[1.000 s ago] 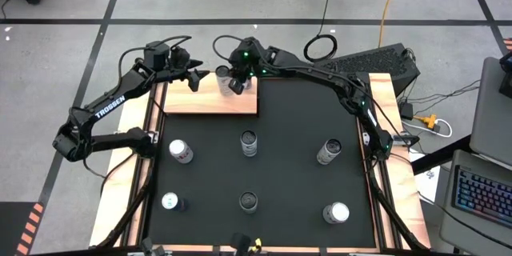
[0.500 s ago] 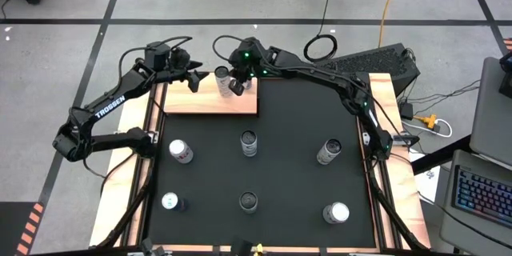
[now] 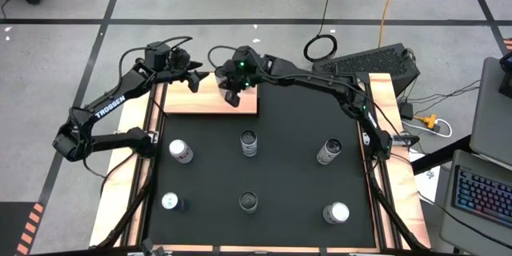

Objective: Place canned beverage on shelf
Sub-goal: Put the top white yellow soda can on the shelf

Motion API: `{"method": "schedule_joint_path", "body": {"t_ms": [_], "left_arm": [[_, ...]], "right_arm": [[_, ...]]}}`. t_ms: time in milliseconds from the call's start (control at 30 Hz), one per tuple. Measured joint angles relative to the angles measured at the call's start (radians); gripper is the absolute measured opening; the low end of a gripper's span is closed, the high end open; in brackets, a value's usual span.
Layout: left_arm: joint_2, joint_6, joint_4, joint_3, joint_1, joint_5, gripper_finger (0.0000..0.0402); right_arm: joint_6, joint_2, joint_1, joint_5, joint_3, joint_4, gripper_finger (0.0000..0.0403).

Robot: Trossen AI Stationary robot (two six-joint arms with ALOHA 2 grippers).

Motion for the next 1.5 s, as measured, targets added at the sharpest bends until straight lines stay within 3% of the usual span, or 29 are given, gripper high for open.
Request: {"method": "schedule_joint_path", "body": {"t_ms": [467,1500], "left_arm": [[0.0,0.0,0.002,0.0,0.0,0.0,0.0261],[0.0,0.008,-0.007,0.0,-0.001,0.001,0.0261]], "right_arm": [[-0.009,0.015,0.014,0.002,0.0,-0.004,0.0],[-0.056,0.132,0.0,0.13,0.0,0.087,0.0]]}}
